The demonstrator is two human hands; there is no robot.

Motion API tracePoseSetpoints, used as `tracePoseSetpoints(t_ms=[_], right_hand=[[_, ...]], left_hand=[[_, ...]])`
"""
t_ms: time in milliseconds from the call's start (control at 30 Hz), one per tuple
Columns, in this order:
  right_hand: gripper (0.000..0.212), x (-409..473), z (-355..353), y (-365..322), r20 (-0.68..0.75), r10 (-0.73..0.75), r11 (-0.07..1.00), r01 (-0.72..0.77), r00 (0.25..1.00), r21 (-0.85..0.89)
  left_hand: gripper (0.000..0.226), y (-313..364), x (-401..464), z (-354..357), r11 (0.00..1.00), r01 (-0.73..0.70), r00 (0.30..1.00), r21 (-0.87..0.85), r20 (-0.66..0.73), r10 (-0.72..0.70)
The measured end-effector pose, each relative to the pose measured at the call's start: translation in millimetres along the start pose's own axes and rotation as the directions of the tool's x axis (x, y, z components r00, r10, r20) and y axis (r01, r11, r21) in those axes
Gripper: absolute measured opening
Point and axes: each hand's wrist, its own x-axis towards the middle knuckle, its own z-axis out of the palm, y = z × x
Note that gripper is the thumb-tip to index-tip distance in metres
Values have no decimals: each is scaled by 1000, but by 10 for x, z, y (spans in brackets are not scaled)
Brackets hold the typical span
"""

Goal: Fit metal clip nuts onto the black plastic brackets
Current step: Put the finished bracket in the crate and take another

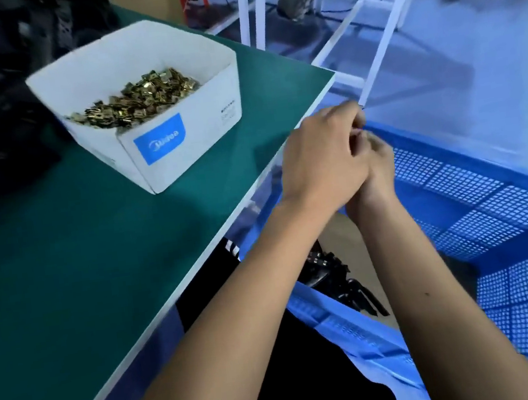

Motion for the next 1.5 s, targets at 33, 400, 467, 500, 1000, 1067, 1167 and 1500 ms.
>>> tracePoseSetpoints(t_ms=[33,400,467,500,1000,1067,1167,1500], right_hand=[[19,-79,163,-184,42,-77,996,75,996,40],[12,-1254,2174,-338,566,-396,803,572,723,-167],[15,-1390,2455,-267,624,-471,658,720,623,-220],[16,-1475,2570,-243,666,-497,635,756,556,-157],[48,-1794,3405,627,876,-478,249,966,56,74],[31,-1823,3373,531,678,-730,275,944,82,182],[10,-1900,3367,477,453,-879,323,886,151,331],[31,-2256,3363,752,937,-345,825,494,57,274]], left_hand=[[6,54,59,-203,997,-48,994,-59,-104,42],[11,-682,-418,-2100,996,70,645,-58,-759,-89],[13,-942,-654,-2401,979,202,639,20,-760,-116],[14,-1051,-766,-2519,962,271,643,39,-751,-150],[20,-1848,-1783,-3684,799,602,442,-2,-832,-335],[18,-1863,-1777,-3713,819,568,439,-78,-813,-383],[19,-1808,-1773,-3765,893,442,547,-87,-762,-345],[49,-1758,-1836,-3935,833,379,872,402,-456,-177]])
